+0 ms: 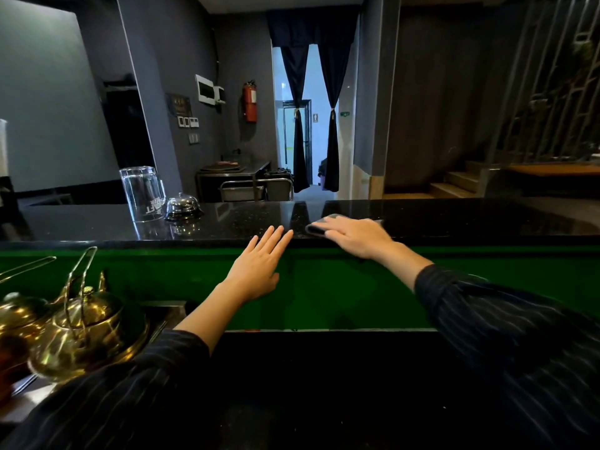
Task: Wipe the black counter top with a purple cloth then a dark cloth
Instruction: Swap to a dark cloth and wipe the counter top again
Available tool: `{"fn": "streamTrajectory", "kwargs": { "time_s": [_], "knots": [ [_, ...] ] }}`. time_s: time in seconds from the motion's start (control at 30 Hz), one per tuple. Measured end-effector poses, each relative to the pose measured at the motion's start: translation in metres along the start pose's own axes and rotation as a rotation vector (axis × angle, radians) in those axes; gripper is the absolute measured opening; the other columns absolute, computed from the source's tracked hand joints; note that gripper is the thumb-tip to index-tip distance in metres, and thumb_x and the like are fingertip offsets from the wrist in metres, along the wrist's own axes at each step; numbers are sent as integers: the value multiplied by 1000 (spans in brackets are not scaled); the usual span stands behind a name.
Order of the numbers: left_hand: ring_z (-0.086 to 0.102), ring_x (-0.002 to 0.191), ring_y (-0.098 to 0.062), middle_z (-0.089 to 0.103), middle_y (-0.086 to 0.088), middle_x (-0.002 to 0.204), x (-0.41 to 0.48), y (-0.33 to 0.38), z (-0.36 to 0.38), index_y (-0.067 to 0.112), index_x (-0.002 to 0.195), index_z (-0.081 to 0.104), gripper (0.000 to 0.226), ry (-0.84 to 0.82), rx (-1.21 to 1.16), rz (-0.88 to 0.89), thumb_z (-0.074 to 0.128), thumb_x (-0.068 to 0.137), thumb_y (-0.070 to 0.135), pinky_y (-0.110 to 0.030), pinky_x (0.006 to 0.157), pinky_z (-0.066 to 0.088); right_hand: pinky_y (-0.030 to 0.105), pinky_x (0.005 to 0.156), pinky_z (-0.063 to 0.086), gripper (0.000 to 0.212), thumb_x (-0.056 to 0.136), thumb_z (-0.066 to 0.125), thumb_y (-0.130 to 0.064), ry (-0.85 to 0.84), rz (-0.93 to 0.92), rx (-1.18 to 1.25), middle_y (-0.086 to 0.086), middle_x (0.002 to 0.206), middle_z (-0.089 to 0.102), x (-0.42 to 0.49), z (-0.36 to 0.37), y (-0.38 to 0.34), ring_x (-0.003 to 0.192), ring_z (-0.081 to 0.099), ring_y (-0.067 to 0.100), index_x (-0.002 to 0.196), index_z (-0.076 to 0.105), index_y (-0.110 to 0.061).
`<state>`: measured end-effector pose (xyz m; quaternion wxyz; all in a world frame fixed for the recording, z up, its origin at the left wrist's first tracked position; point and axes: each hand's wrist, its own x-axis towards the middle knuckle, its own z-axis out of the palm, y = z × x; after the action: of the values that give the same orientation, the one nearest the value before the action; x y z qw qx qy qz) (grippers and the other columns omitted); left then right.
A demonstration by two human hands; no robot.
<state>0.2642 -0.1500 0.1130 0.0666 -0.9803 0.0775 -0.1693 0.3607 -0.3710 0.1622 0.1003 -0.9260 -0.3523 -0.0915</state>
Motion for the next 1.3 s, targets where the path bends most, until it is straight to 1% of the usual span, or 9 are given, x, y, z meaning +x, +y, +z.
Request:
{"fn": "streamTrajectory", "kwargs": {
  "time_s": [0.17, 0.4, 0.57, 0.73, 0.83, 0.9, 0.97, 1.13, 1.3],
  "knots": [
    [-24, 138, -18, -18, -8, 157, -17, -10, 7, 15, 148, -15, 85, 17, 29, 14, 46, 89, 14, -38, 120, -2, 45, 109, 29, 40, 103, 30, -40, 50, 126, 3, -13, 156, 33, -21, -3, 37, 144, 29, 11, 140, 37, -55],
    [-8, 146, -22, -9, -10, 158, -15, -5, -5, 12, 150, -7, 79, 3, 34, 13, 44, 90, 14, -35, 119, -1, 48, 108, 26, 43, 101, 29, -37, 73, 138, -6, -12, 153, 38, 8, 9, -30, 142, 33, 15, 139, 41, -52],
    [10, 147, -20, 12, -10, 158, -17, -7, -10, 8, 150, 13, 69, 117, -39, -73, 42, 87, 9, -34, 120, 4, 51, 108, 25, 44, 97, 32, -41, 36, 7, 45, -10, 154, 38, 35, 26, -80, 143, 31, 15, 139, 40, -53],
    [24, 143, -17, 29, -8, 154, -24, -19, -13, 9, 147, 28, 63, 187, -50, -111, 43, 85, 5, -33, 119, 5, 49, 109, 27, 44, 99, 36, -34, 26, -68, 85, -16, 153, 38, 26, 21, -71, 141, 35, 16, 138, 42, -54],
    [43, 133, -21, 53, -12, 138, -26, -34, -15, 8, 140, 42, 59, 301, -89, -149, 46, 82, 1, -36, 118, 11, 49, 109, 29, 42, 101, 34, -34, -22, -13, 109, -18, 152, 38, 25, 11, -48, 136, 43, 21, 137, 43, -53],
    [46, 131, -26, 60, -17, 128, -26, -47, -14, 7, 137, 48, 59, 350, -85, -195, 48, 78, -1, -41, 117, 15, 50, 112, 25, 42, 103, 28, -36, -72, 51, 105, -16, 155, 33, 29, 4, -36, 138, 39, 23, 140, 40, -50],
    [37, 137, -27, 55, -16, 134, -25, -55, -14, 7, 140, 43, 63, 313, -69, -196, 49, 78, -1, -43, 118, 13, 51, 114, 20, 44, 104, 22, -36, -132, 97, 80, -12, 159, 26, 36, 1, -31, 144, 30, 22, 146, 32, -46],
    [10, 147, -20, 20, -6, 157, -28, -51, 6, 11, 150, 18, 71, 269, -231, -203, 43, 85, 0, -31, 119, 6, 59, 114, 11, 49, 104, 15, -38, -239, 151, -2, -4, 163, 15, 64, 6, -40, 149, 12, 23, 153, 14, -40],
    [3, 147, -20, 13, -7, 159, -25, -52, 11, 10, 150, 12, 74, 260, -242, -222, 42, 84, 0, -31, 119, 5, 59, 116, 5, 50, 103, 13, -45, -283, 172, -6, -1, 164, 6, 107, 18, -65, 151, 4, 27, 153, 10, -41]
  ]
}}
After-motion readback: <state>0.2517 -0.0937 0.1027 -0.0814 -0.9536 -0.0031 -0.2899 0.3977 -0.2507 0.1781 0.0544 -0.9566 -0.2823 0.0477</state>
